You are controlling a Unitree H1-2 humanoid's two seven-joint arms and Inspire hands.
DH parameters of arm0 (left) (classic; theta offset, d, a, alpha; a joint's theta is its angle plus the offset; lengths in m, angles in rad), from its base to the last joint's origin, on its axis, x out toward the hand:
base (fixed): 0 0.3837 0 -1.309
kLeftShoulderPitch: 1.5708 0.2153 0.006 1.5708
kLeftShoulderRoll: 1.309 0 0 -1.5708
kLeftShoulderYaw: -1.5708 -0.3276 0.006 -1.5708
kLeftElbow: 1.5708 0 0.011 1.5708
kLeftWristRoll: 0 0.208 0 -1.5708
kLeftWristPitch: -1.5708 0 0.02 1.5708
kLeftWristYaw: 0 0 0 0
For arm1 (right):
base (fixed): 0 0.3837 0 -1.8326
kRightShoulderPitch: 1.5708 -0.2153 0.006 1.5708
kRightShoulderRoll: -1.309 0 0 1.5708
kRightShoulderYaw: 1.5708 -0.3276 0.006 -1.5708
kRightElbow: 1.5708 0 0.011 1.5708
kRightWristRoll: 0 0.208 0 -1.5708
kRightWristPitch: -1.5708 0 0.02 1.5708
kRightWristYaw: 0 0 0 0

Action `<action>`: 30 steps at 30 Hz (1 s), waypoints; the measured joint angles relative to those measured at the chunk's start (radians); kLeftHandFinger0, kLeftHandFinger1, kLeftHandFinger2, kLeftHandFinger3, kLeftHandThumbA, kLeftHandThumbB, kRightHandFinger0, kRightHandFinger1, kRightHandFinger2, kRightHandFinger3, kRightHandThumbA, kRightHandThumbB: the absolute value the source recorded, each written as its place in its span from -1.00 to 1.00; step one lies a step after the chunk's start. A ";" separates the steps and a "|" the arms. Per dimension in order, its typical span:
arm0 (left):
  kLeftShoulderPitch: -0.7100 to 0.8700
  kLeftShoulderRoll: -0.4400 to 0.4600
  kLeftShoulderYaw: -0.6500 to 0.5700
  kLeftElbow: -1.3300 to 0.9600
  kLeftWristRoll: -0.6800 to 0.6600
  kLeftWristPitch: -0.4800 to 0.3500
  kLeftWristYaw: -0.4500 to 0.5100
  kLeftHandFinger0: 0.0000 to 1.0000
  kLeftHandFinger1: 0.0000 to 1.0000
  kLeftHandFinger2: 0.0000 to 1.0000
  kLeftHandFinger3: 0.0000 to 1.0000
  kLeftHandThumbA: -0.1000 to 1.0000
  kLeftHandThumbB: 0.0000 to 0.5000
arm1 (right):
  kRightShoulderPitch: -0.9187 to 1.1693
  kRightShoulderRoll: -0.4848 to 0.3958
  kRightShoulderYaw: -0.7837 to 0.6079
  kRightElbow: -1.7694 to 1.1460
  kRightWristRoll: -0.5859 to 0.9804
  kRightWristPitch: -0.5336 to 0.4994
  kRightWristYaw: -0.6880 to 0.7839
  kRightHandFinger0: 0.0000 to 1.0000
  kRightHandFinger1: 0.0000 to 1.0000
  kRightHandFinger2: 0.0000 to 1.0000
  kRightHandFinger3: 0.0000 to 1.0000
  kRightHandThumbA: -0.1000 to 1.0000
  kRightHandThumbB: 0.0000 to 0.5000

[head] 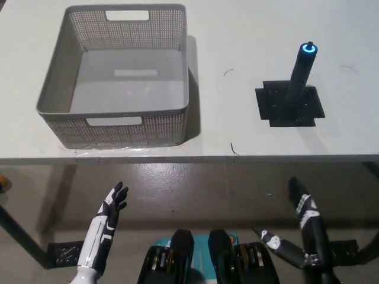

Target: Use the right hand to pick up a electric screw driver and put it into a container on the left side

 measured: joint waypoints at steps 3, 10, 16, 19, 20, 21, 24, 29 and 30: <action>0.000 0.000 0.000 0.000 0.003 -0.008 0.000 1.00 1.00 1.00 1.00 1.00 -0.05 | 0.015 0.000 -0.008 -0.088 -0.014 -0.007 -0.014 1.00 1.00 1.00 1.00 1.00 -0.11; 0.000 0.002 0.000 0.000 0.009 -0.012 0.000 1.00 1.00 1.00 1.00 1.00 -0.07 | -0.003 -0.004 -0.032 -0.214 -0.048 -0.016 -0.043 1.00 1.00 1.00 1.00 1.00 0.08; 0.000 0.006 0.000 0.000 0.009 -0.013 0.000 1.00 1.00 1.00 1.00 1.00 -0.05 | -0.097 -0.008 -0.076 -0.238 -0.050 -0.006 -0.049 1.00 1.00 1.00 1.00 1.00 0.35; 0.000 0.008 0.000 0.000 0.009 -0.014 0.000 1.00 1.00 1.00 1.00 1.00 -0.05 | -0.157 -0.014 -0.099 -0.240 -0.049 0.028 -0.049 1.00 1.00 1.00 1.00 1.00 0.68; 0.000 0.008 0.000 0.000 0.009 -0.014 0.000 1.00 1.00 1.00 1.00 1.00 -0.05 | -0.175 -0.016 -0.105 -0.239 -0.047 0.040 -0.049 1.00 1.00 1.00 1.00 1.00 0.75; 0.000 0.009 0.000 0.000 0.009 -0.015 0.000 1.00 1.00 1.00 1.00 1.00 -0.05 | -0.207 -0.021 -0.117 -0.234 -0.040 0.068 -0.049 1.00 1.00 1.00 1.00 1.00 0.77; 0.000 0.009 0.000 0.000 0.009 -0.016 0.000 1.00 1.00 1.00 1.00 1.00 -0.07 | -0.273 -0.043 -0.139 -0.207 -0.017 0.124 -0.046 1.00 1.00 1.00 1.00 1.00 0.38; 0.000 0.009 0.000 0.000 0.008 -0.017 0.000 1.00 1.00 1.00 1.00 1.00 -0.08 | -0.391 -0.092 -0.177 -0.101 0.035 0.214 -0.039 1.00 1.00 1.00 1.00 1.00 0.35; 0.000 0.009 -0.001 0.000 0.008 -0.017 0.000 1.00 1.00 1.00 1.00 1.00 -0.07 | -0.413 -0.098 -0.181 -0.076 0.048 0.230 -0.037 1.00 1.00 1.00 1.00 1.00 0.27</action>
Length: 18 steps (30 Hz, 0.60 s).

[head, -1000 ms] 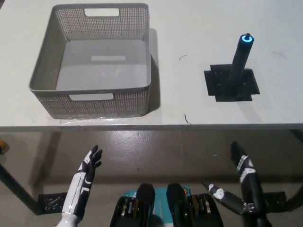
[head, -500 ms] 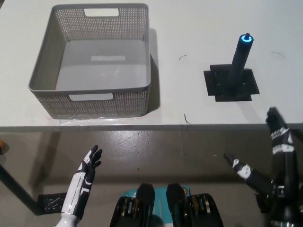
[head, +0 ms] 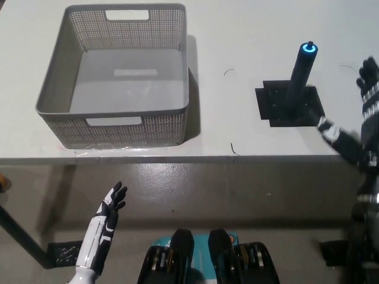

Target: Use the right hand to pick up a electric screw driver and put it into a container on the left side

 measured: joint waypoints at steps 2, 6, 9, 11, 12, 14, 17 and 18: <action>0.000 0.000 0.000 0.000 0.000 -0.001 0.000 1.00 1.00 1.00 1.00 1.00 -0.06 | -0.031 -0.010 -0.007 0.040 0.013 0.017 0.001 1.00 1.00 1.00 1.00 1.00 0.42; 0.000 0.001 -0.001 0.000 0.000 -0.001 0.000 1.00 1.00 1.00 1.00 1.00 0.00 | -0.109 -0.016 -0.027 0.145 0.065 0.069 0.011 1.00 1.00 1.00 1.00 1.00 0.62; 0.000 0.001 -0.005 0.000 0.000 -0.002 0.000 1.00 1.00 1.00 1.00 1.00 0.04 | -0.149 -0.017 -0.035 0.207 0.092 0.087 0.019 1.00 1.00 1.00 1.00 1.00 0.56; 0.000 0.001 -0.009 0.001 0.000 -0.002 0.000 1.00 1.00 1.00 1.00 1.00 0.06 | -0.170 -0.018 -0.038 0.249 0.102 0.093 0.022 1.00 1.00 1.00 1.00 0.99 0.59; 0.000 0.002 -0.012 0.001 0.000 -0.003 0.000 1.00 1.00 1.00 1.00 1.00 0.07 | -0.180 -0.018 -0.039 0.271 0.106 0.094 0.022 1.00 1.00 1.00 1.00 0.99 0.58; 0.000 0.003 -0.017 0.002 0.000 -0.003 0.000 1.00 1.00 1.00 1.00 1.00 0.11 | -0.197 -0.019 -0.038 0.316 0.109 0.094 0.022 1.00 1.00 1.00 1.00 0.97 0.54; 0.000 0.005 -0.021 0.003 0.000 -0.003 0.000 1.00 1.00 1.00 1.00 1.00 0.11 | -0.206 -0.019 -0.035 0.351 0.109 0.094 0.021 1.00 1.00 1.00 1.00 0.98 0.62; 0.000 0.005 -0.023 0.003 0.000 -0.003 0.000 1.00 1.00 1.00 1.00 1.00 0.11 | -0.208 -0.019 -0.032 0.359 0.108 0.094 0.020 1.00 1.00 1.00 1.00 0.97 0.68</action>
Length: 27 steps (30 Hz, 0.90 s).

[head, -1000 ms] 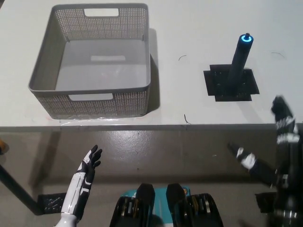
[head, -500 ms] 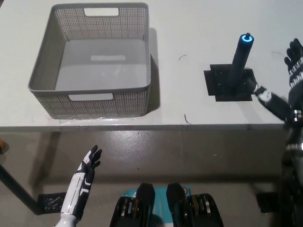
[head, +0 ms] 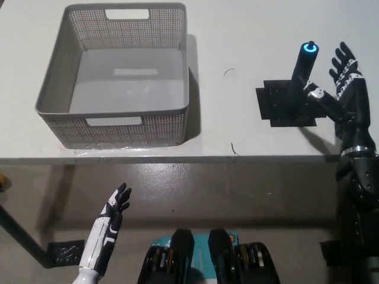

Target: Use the right hand to pick up a electric screw driver and put it into a container on the left side

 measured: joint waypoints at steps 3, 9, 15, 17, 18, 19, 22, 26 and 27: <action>0.000 0.000 -0.004 0.000 0.000 0.000 0.000 1.00 1.00 1.00 1.00 1.00 0.11 | -0.001 0.000 0.008 0.020 -0.001 0.000 -0.003 1.00 1.00 1.00 1.00 0.89 0.70; 0.000 0.002 -0.008 0.002 0.001 0.000 0.000 1.00 1.00 1.00 1.00 1.00 0.13 | -0.002 0.004 0.014 0.052 0.000 0.003 -0.003 1.00 1.00 1.00 1.00 0.86 0.74; 0.000 0.006 -0.008 0.003 -0.002 0.000 -0.002 1.00 1.00 1.00 1.00 1.00 0.14 | -0.002 0.007 0.019 0.062 0.001 0.003 -0.002 1.00 1.00 1.00 1.00 0.89 0.64; 0.000 0.008 -0.009 0.003 -0.002 0.000 -0.002 1.00 1.00 1.00 1.00 1.00 0.16 | -0.003 0.007 0.019 0.064 0.002 0.004 -0.002 1.00 1.00 1.00 1.00 0.89 0.67; 0.000 0.009 -0.010 0.003 -0.003 0.000 -0.002 1.00 1.00 1.00 1.00 1.00 0.15 | -0.003 0.007 0.019 0.065 0.003 0.005 -0.002 1.00 1.00 1.00 1.00 0.89 0.67; 0.000 0.010 -0.010 0.003 -0.003 0.000 -0.002 1.00 1.00 1.00 1.00 1.00 0.16 | -0.003 0.007 0.019 0.065 0.004 0.005 -0.001 1.00 1.00 1.00 1.00 0.89 0.66; 0.000 0.013 -0.012 0.003 -0.003 0.000 -0.002 1.00 1.00 1.00 1.00 1.00 0.19 | -0.003 0.006 0.018 0.072 0.006 0.007 0.000 1.00 1.00 1.00 1.00 0.83 0.63; 0.000 0.014 -0.013 0.004 -0.003 0.000 -0.002 1.00 1.00 1.00 1.00 1.00 0.15 | -0.003 0.006 0.017 0.081 0.011 0.008 0.001 1.00 1.00 1.00 1.00 0.84 0.69; 0.000 0.014 -0.014 0.004 -0.003 0.000 -0.002 1.00 1.00 1.00 1.00 1.00 0.15 | -0.005 0.005 0.017 0.086 0.012 0.008 0.001 1.00 1.00 1.00 1.00 0.84 0.68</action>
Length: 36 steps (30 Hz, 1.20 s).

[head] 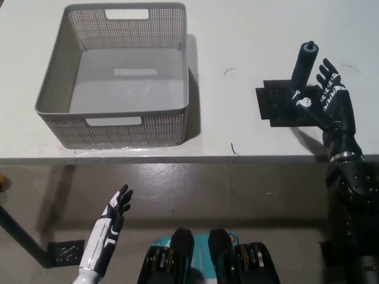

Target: Use the right hand to pick up a electric screw driver and put it into a container on the left side

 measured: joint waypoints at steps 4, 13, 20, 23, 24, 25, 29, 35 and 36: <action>0.002 0.001 -0.003 0.000 0.000 0.000 0.000 1.00 1.00 1.00 1.00 1.00 0.16 | -0.013 -0.003 -0.002 0.036 0.007 0.000 0.001 1.00 1.00 1.00 1.00 0.83 0.64; 0.004 0.001 -0.006 0.000 -0.003 0.000 -0.002 1.00 1.00 1.00 1.00 1.00 0.15 | -0.096 -0.026 -0.010 0.197 0.030 0.000 0.016 1.00 1.00 1.00 1.00 0.86 0.88; 0.008 0.002 -0.009 0.000 -0.003 0.000 -0.002 1.00 1.00 1.00 1.00 1.00 0.14 | -0.197 -0.062 -0.016 0.413 0.041 -0.007 0.030 1.00 1.00 1.00 1.00 0.85 0.84; 0.009 0.004 -0.011 0.000 -0.006 0.000 -0.003 1.00 1.00 1.00 1.00 1.00 0.16 | -0.260 -0.075 -0.001 0.532 0.033 -0.013 0.029 1.00 1.00 1.00 1.00 0.94 0.90; 0.009 0.004 -0.012 0.000 -0.008 0.000 -0.005 1.00 1.00 1.00 1.00 1.00 0.15 | -0.284 -0.079 0.010 0.578 0.029 -0.015 0.027 1.00 1.00 1.00 1.00 0.93 0.91; 0.009 0.004 -0.013 0.000 -0.009 0.000 -0.006 1.00 1.00 1.00 1.00 1.00 0.12 | -0.304 -0.082 0.018 0.613 0.025 -0.017 0.026 1.00 1.00 1.00 1.00 0.86 0.88; 0.010 0.004 -0.024 0.000 -0.011 0.000 -0.013 1.00 1.00 1.00 1.00 1.00 0.13 | -0.411 -0.087 0.057 0.794 0.002 -0.029 0.006 1.00 1.00 1.00 1.00 0.53 1.00; 0.009 0.004 -0.046 0.000 -0.011 0.000 -0.014 1.00 1.00 1.00 1.00 1.00 0.17 | -0.529 -0.086 0.128 0.936 -0.042 -0.048 -0.091 -1.00 -0.91 -0.46 -0.70 -1.00 -0.30; 0.009 0.004 -0.046 0.001 -0.011 0.000 -0.014 1.00 1.00 1.00 1.00 1.00 0.14 | -0.533 -0.086 0.138 0.938 -0.047 -0.049 -0.102 -1.00 -0.80 -0.04 -0.38 -1.00 -0.49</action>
